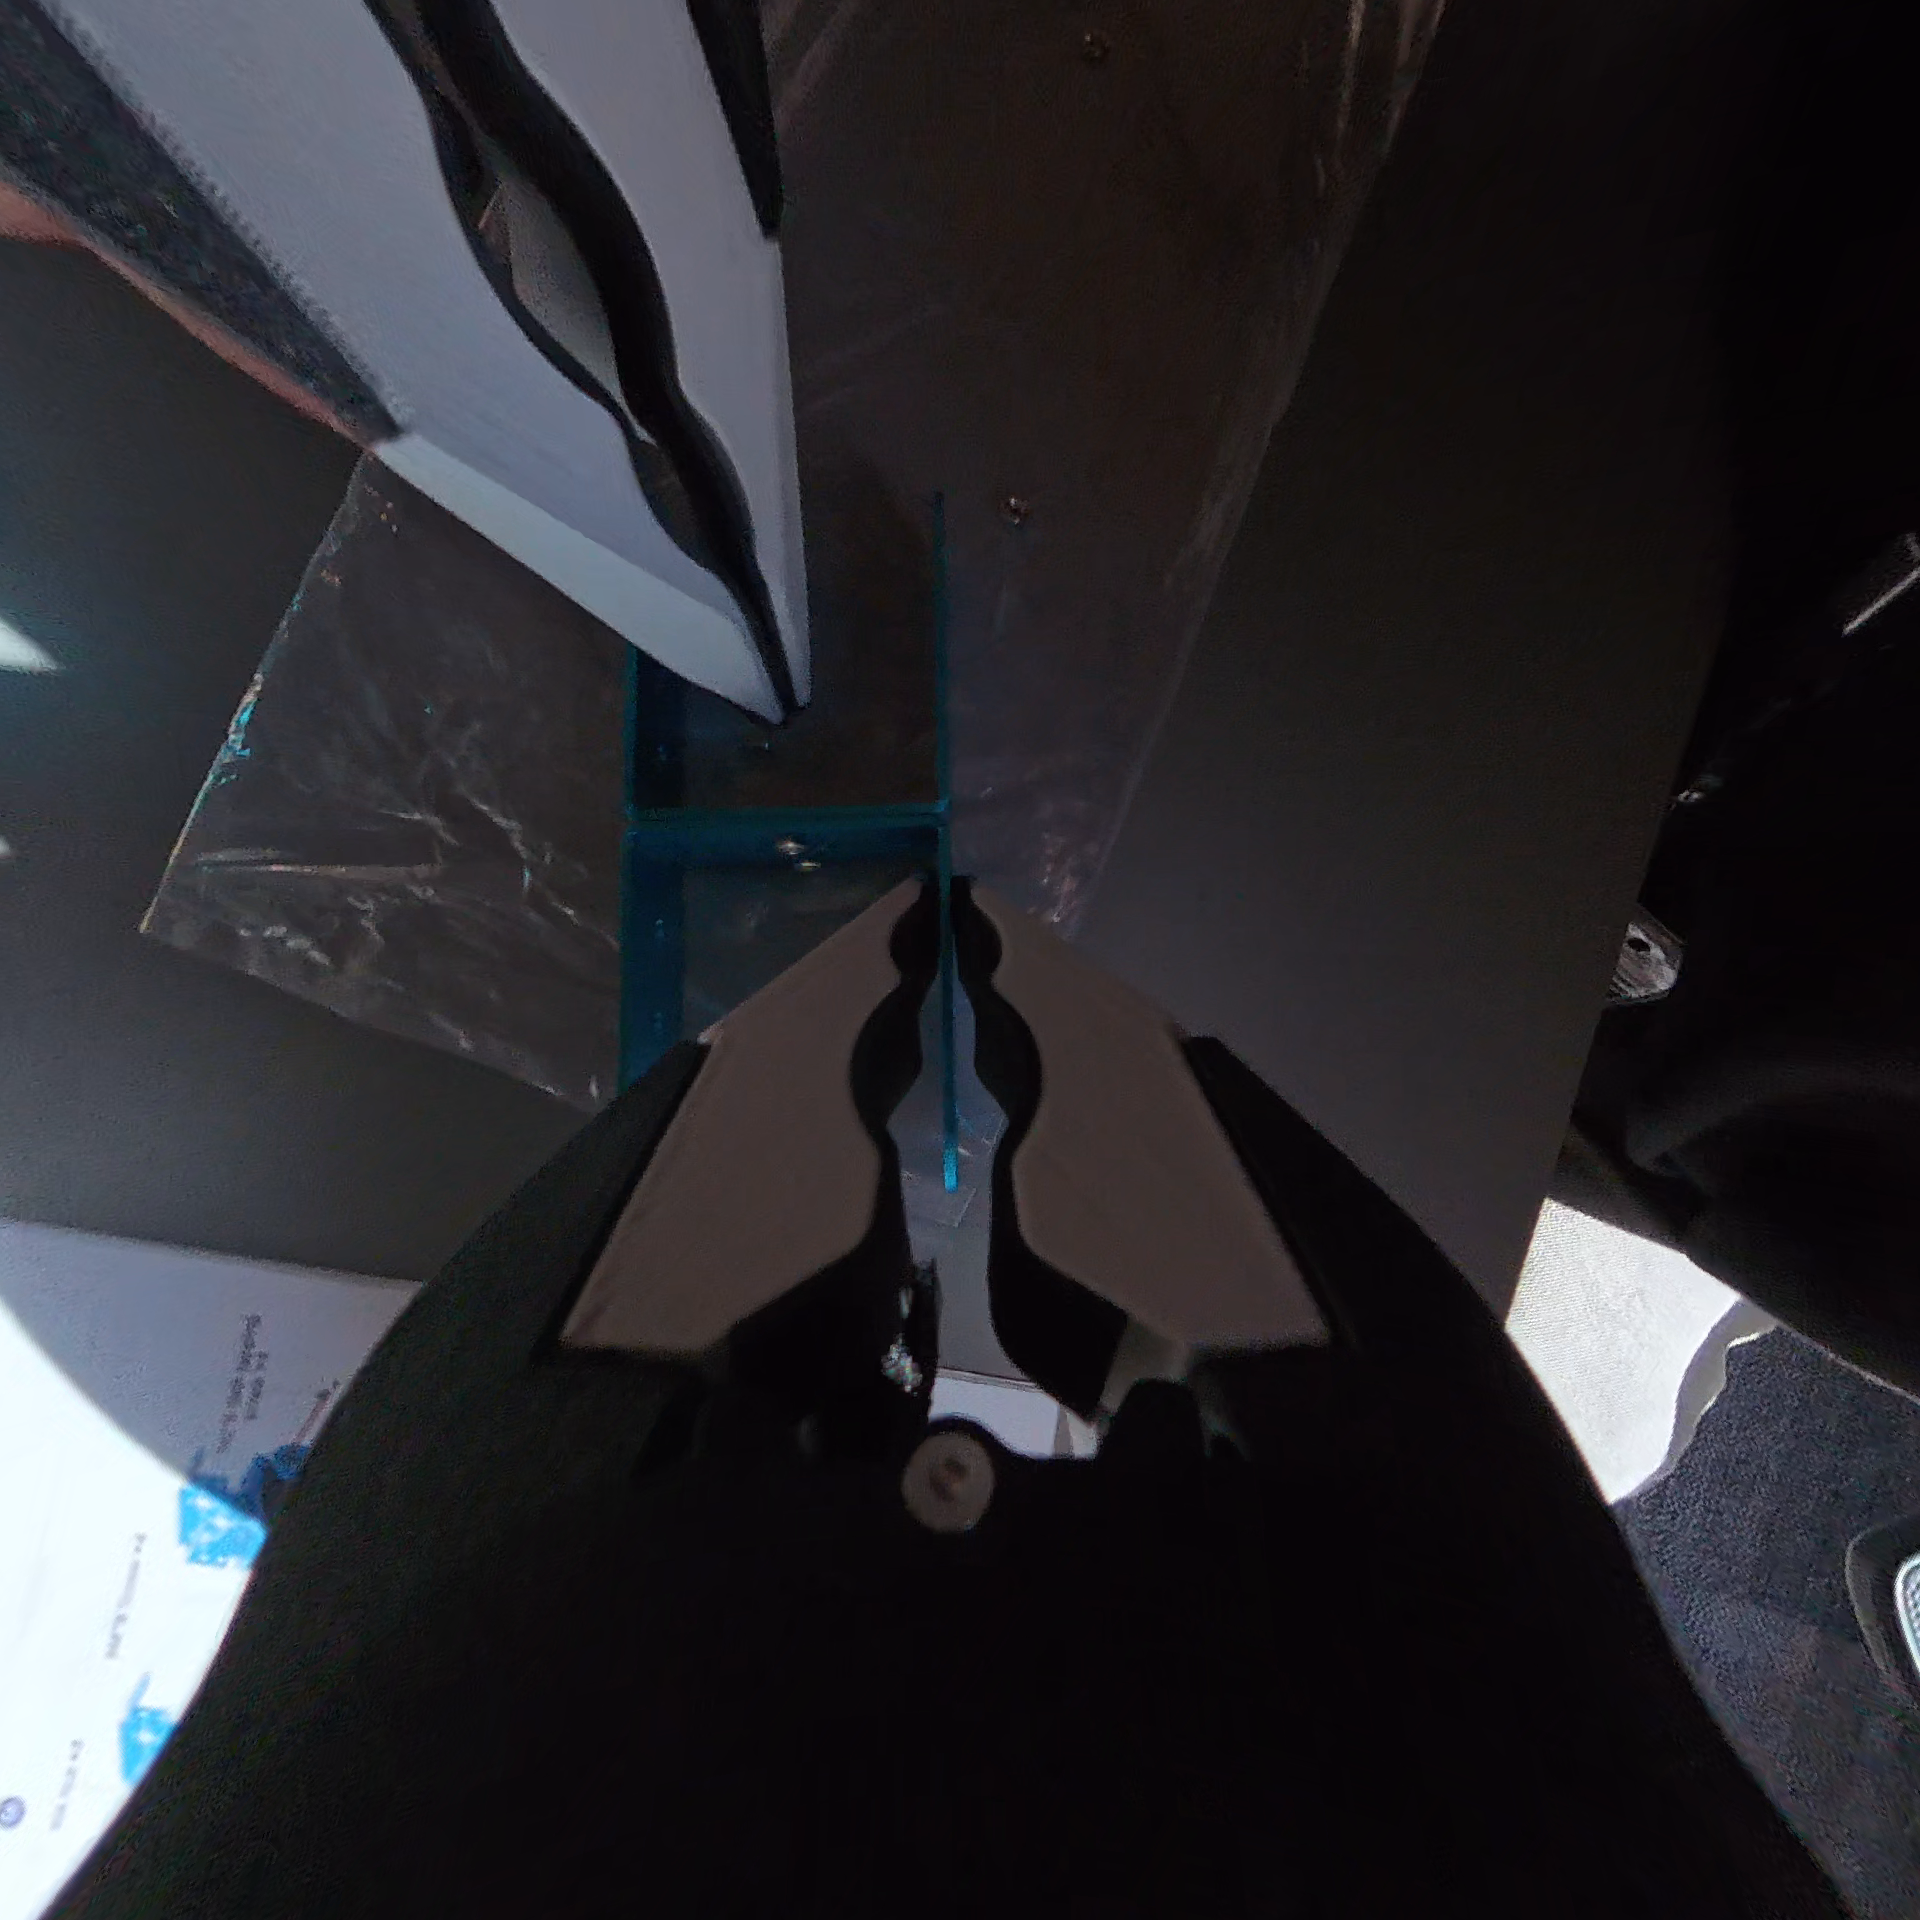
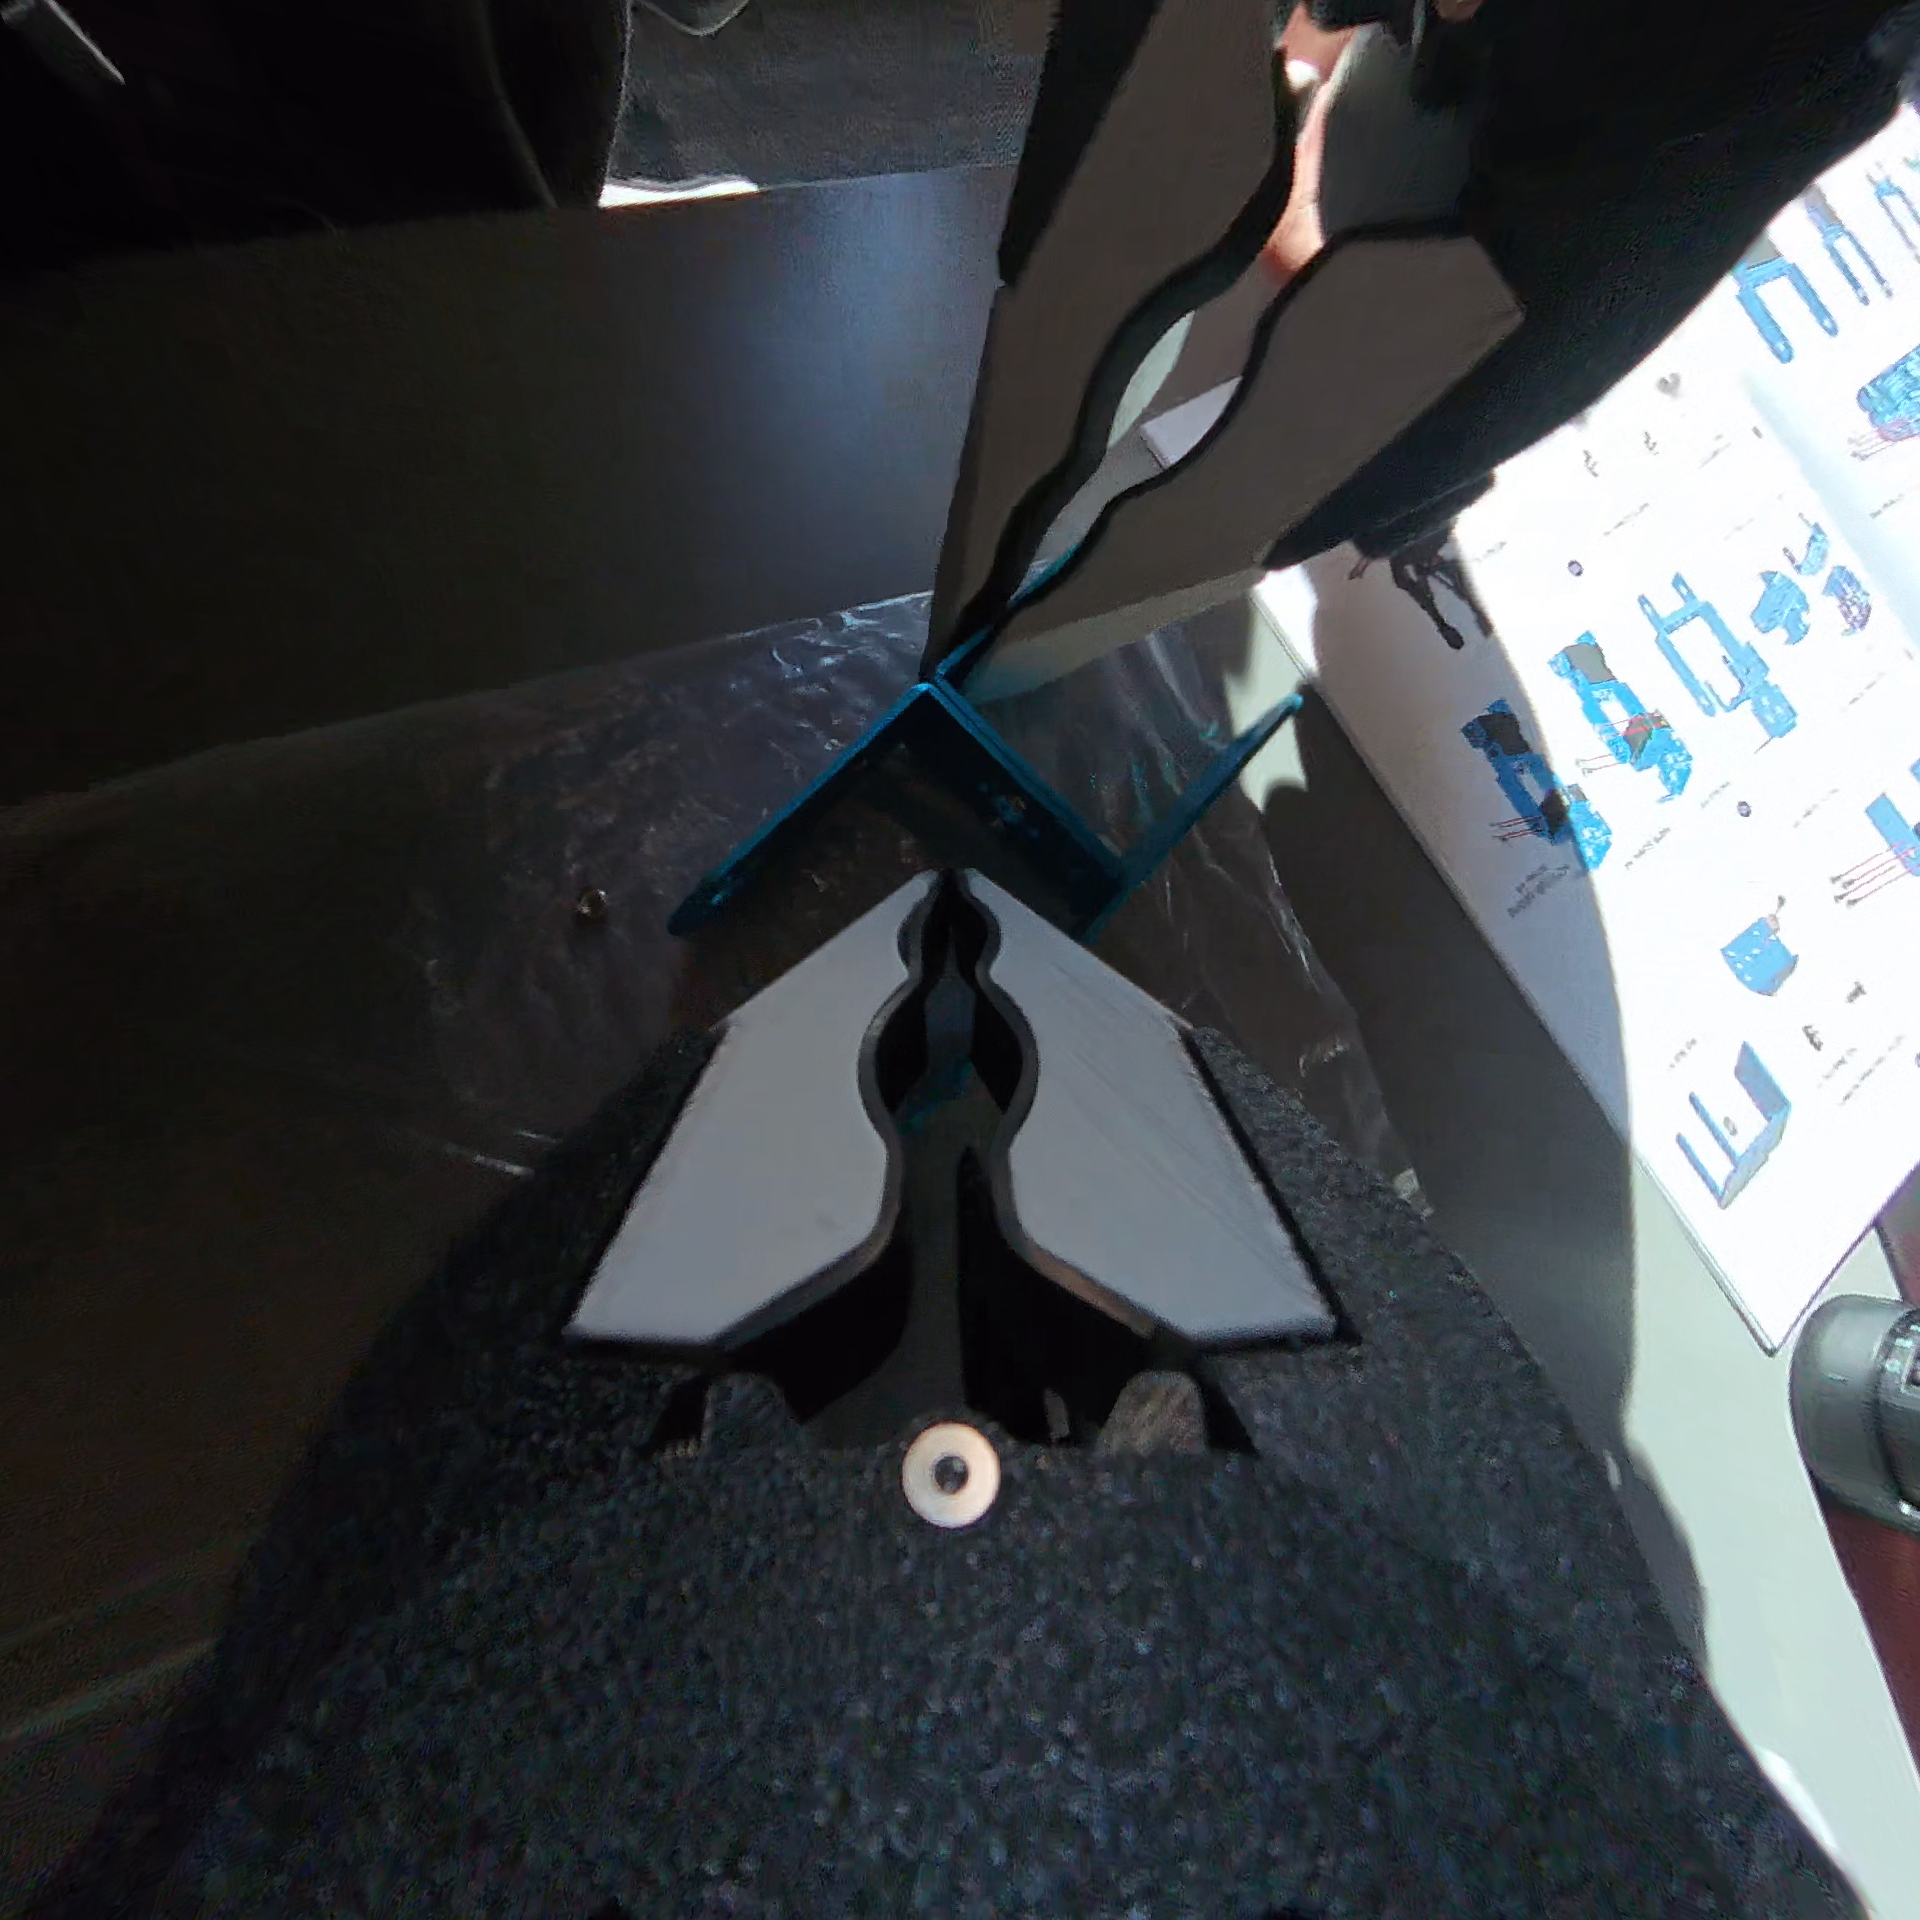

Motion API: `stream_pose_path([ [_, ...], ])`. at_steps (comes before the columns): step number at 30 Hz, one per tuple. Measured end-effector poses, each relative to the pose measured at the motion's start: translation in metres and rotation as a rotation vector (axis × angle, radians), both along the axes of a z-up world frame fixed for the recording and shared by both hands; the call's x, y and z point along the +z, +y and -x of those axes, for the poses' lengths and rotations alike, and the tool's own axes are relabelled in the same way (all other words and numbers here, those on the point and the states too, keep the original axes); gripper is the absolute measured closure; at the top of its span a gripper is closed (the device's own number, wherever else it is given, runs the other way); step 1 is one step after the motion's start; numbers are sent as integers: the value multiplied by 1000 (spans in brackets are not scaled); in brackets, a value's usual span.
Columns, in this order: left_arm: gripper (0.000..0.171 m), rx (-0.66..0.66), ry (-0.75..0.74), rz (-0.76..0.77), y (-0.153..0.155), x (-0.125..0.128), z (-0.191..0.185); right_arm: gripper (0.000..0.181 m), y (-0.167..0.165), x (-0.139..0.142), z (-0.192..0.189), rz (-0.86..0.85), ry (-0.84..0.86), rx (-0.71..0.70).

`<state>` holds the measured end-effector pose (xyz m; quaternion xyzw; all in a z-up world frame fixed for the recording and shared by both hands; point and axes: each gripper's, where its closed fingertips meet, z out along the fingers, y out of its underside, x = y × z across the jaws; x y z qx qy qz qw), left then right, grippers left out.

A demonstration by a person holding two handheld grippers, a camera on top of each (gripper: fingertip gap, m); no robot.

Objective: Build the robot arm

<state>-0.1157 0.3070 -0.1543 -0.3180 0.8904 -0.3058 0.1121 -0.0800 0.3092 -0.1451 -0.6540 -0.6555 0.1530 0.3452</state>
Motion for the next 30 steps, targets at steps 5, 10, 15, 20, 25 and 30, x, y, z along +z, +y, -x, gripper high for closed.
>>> stream_pose_path([
  [5,171,-104,15,-1,3,-2,-1,181,-13,-12,-1,-3,-63,83],
  [10,170,-98,45,-17,9,-2,2,181,-25,-11,-12,111,-81,-8],
  [15,158,0,65,-80,23,-5,3,168,-8,8,-11,174,-8,-228],
  [20,157,88,8,-158,44,-1,1,170,1,-7,-4,146,-49,-298],
  [25,157,165,-36,-151,54,2,-1,175,7,-13,-1,135,-70,-312],
  [30,157,186,-60,-145,53,1,0,181,5,-16,-4,69,-158,-288],
])
